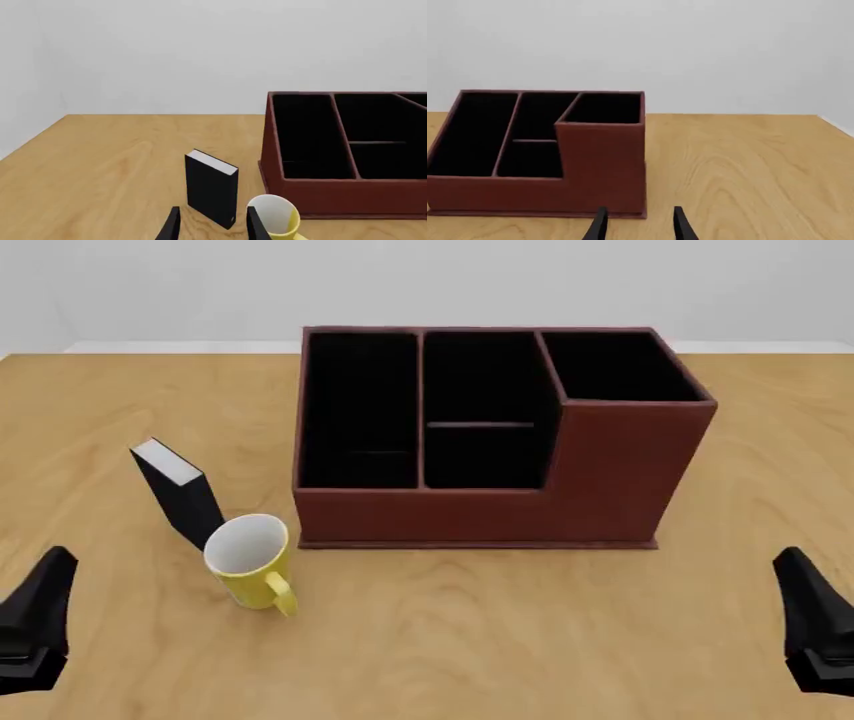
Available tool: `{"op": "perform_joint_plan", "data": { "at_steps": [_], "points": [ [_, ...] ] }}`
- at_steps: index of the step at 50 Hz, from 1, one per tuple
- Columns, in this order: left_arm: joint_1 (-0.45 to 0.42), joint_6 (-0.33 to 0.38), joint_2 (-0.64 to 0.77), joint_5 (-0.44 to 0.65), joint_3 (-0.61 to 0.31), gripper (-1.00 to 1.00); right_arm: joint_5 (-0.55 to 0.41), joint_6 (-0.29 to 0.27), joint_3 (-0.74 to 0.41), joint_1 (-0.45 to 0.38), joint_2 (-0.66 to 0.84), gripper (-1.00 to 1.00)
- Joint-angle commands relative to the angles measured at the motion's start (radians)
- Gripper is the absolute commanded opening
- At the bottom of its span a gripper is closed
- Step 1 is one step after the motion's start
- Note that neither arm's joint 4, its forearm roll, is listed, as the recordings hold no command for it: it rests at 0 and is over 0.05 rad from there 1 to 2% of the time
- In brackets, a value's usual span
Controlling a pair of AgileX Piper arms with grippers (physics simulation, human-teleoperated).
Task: Pick up the yellow and white mug and place it to the right of the caddy.
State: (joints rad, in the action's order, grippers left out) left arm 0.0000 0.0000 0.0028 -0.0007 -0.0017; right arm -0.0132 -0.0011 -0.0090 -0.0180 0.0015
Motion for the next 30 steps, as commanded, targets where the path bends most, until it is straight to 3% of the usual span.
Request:
{"op": "perform_joint_plan", "data": {
  "at_steps": [1, 16, 30],
  "points": [
    [0.0, 0.0, 0.004, -0.001, -0.003, 1.0, 0.025, -0.027, 0.008, 0.013, 0.004, 1.0],
    [0.0, 0.0, 0.004, -0.001, -0.003, 1.0, 0.028, -0.077, 0.007, -0.042, -0.001, 1.0],
    [0.0, 0.0, 0.004, -0.001, -0.003, 1.0, -0.007, -0.059, -0.025, -0.115, 0.002, 1.0]
  ]
}}
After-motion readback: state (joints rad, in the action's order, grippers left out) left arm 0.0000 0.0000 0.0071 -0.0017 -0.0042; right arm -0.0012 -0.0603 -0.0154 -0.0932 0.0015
